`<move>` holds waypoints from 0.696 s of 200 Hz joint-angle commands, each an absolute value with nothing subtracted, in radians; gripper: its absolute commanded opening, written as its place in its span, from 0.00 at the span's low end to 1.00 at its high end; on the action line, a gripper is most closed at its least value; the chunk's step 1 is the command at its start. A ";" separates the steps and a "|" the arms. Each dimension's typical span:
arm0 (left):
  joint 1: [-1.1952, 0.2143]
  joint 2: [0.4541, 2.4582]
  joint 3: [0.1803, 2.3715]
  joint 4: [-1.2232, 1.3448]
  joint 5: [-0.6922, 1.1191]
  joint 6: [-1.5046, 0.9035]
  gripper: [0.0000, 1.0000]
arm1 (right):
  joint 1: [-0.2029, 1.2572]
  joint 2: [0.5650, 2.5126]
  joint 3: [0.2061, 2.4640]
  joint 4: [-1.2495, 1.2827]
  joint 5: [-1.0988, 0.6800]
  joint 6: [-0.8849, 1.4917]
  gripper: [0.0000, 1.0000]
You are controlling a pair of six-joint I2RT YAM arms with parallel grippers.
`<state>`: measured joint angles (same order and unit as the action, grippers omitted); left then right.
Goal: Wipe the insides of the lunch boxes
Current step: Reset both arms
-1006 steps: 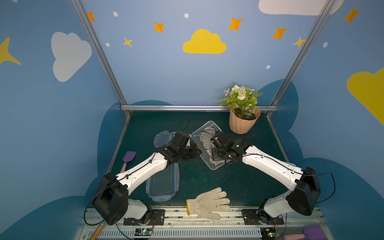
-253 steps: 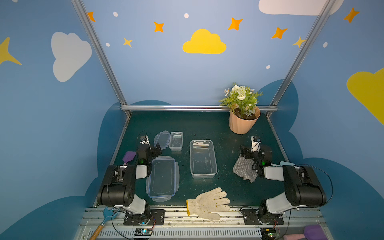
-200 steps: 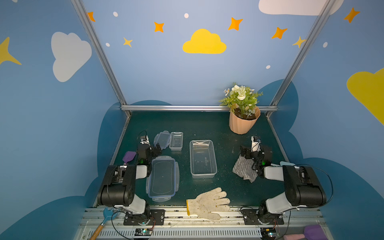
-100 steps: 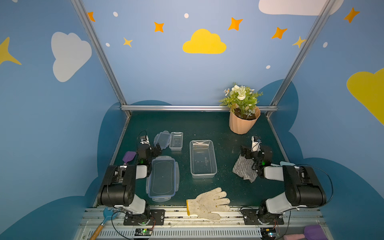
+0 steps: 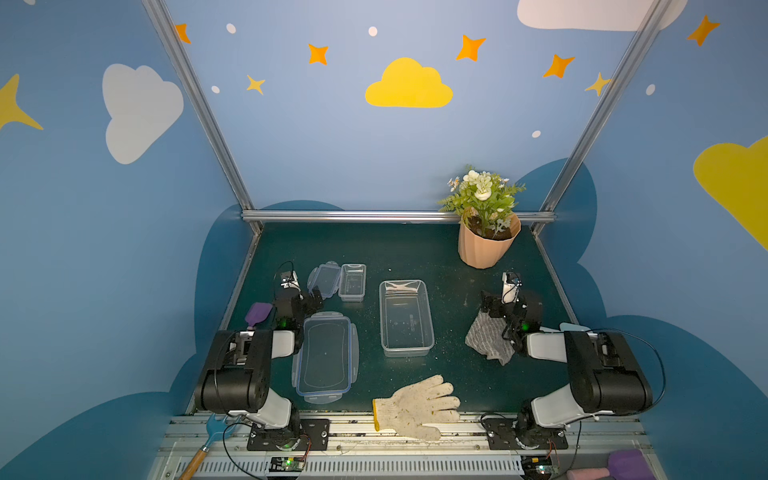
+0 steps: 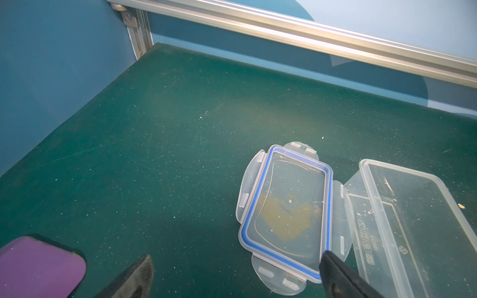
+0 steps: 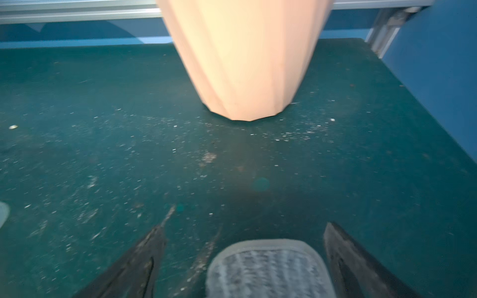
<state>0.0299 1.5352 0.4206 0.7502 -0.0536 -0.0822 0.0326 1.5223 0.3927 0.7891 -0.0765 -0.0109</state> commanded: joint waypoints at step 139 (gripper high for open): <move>0.037 1.526 0.420 0.748 0.005 -0.060 1.00 | -0.014 1.511 0.399 0.805 -0.233 -0.031 0.96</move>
<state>0.0326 1.5352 0.4206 0.7506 -0.0071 -0.0742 -0.0013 1.5223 0.3931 0.7883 -0.1123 -0.0071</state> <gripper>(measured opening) 0.998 0.948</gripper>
